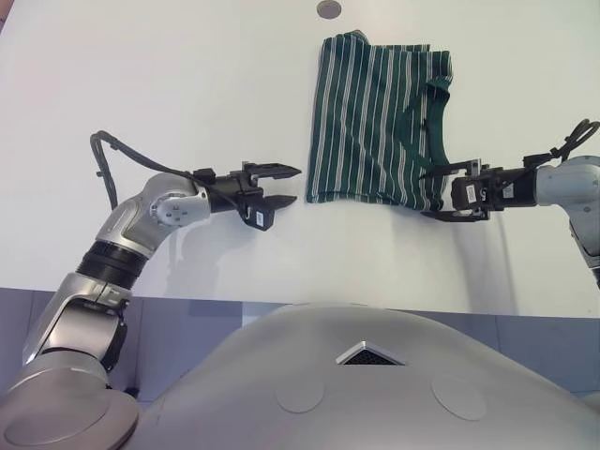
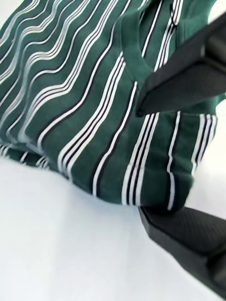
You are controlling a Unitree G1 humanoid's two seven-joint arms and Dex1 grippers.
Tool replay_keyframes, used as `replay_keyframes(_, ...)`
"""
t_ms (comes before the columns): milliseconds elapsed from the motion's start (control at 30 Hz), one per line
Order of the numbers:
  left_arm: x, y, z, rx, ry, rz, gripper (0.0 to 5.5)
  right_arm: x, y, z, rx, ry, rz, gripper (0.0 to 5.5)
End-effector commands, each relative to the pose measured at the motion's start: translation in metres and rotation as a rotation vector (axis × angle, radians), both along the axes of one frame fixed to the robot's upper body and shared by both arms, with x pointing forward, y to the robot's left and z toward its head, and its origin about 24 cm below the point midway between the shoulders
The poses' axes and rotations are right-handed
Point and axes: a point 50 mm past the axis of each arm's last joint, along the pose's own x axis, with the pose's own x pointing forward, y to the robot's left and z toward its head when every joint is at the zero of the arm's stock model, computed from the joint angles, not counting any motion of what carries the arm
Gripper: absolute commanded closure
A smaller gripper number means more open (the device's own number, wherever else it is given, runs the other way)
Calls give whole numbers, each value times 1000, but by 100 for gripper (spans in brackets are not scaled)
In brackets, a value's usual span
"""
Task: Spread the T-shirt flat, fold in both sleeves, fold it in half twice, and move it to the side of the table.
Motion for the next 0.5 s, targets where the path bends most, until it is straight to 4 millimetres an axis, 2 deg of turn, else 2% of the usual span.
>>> replay_keyframes(33, -14, 24, -32, 240, 124, -20, 363, -14, -10, -30, -137, 95, -26, 293)
replay_keyframes(167, -14, 26, -32, 251, 128, -48, 433, -20, -7, -35, -140, 104, -26, 358)
replay_keyframes(267, -11, 26, -31, 260, 123, -60, 491, -26, 2, -37, -104, 113, -27, 428)
replay_keyframes(433, -6, 19, -28, 244, 112, -68, 550, -36, 11, -41, -80, 130, -41, 527)
replay_keyframes(500, -8, 21, -27, 244, 145, -68, 507, -38, 10, -42, -80, 132, -52, 537)
